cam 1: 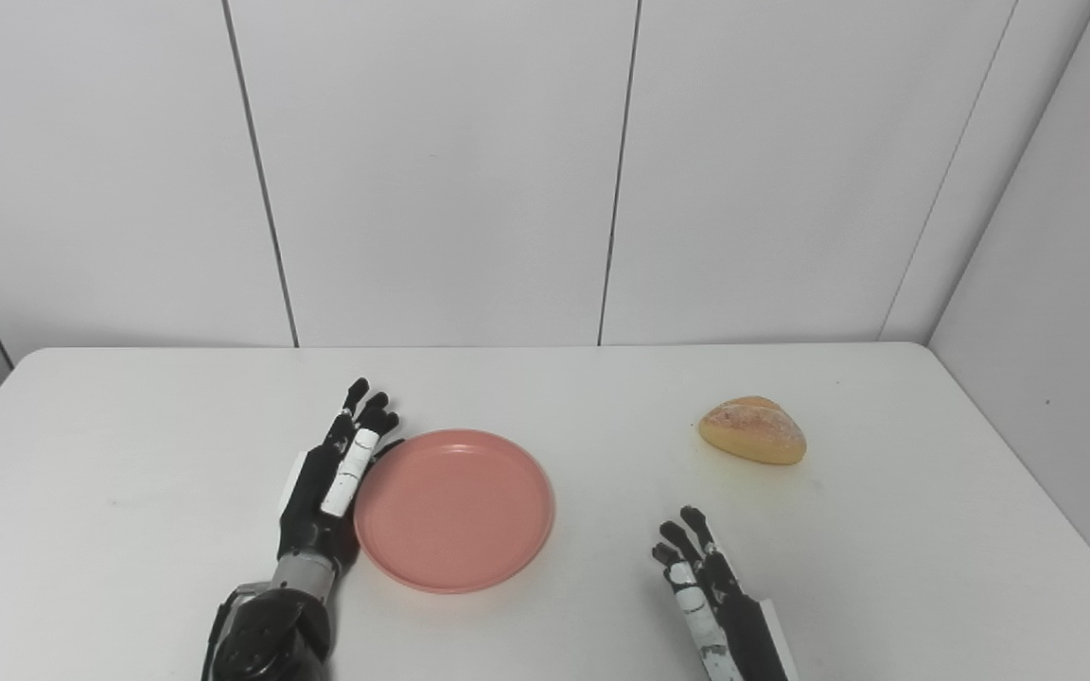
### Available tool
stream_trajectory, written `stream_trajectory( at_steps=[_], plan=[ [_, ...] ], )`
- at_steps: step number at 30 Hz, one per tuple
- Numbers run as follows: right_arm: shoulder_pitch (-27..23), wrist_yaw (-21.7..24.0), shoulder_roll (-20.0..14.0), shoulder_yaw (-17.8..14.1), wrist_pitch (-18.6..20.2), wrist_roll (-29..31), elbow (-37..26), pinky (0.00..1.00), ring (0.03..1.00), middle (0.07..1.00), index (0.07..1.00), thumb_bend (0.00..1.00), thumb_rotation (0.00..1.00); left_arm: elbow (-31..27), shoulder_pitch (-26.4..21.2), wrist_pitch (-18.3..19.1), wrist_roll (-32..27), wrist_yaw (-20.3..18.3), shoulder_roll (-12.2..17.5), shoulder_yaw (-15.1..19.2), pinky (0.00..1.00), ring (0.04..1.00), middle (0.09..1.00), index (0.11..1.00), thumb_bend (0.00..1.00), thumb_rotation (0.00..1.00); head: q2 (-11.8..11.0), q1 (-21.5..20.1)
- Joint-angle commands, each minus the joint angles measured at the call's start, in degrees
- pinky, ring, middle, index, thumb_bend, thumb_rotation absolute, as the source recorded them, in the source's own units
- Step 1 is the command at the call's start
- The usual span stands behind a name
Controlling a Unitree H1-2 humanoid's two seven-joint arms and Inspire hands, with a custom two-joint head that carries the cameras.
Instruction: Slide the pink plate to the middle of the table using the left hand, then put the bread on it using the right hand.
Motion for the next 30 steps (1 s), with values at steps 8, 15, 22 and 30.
stream_trajectory(
  at_steps=[8, 15, 22, 30],
  plan=[
    [-2.35, -3.06, -1.29, 2.33, 2.61, -17.77, -5.12, 0.64, 0.710, 0.771, 0.863, 0.83, 0.79, 3.11, -0.41, 0.87, -0.90, -1.76, 0.32, 0.38, 0.85, 0.929, 0.960, 0.960, 0.85, 0.68, -0.43, -0.89],
    [-9.12, 5.55, -9.67, 3.87, 15.44, -34.00, -13.00, 0.60, 0.732, 0.802, 0.852, 0.97, 0.51, 4.37, -0.97, 0.28, -1.27, -3.28, 0.78, 0.58, 0.85, 0.931, 0.960, 0.964, 0.86, 0.67, -1.01, -1.76],
    [-14.28, 15.51, -17.73, 6.32, 19.03, -44.47, -17.03, 0.69, 0.811, 0.841, 0.849, 1.00, 0.30, 5.35, -1.11, -0.25, -1.31, -3.75, 0.49, 0.29, 0.84, 0.926, 0.956, 0.960, 0.85, 0.66, -1.27, -1.79],
    [-20.26, 20.96, -22.67, 5.11, 17.65, -48.77, -17.15, 0.61, 0.803, 0.851, 0.826, 1.00, 0.26, 5.75, -1.41, -0.57, -1.29, -3.90, 0.52, 0.26, 0.84, 0.932, 0.961, 0.968, 0.84, 0.67, -1.68, -1.85]
  ],
)
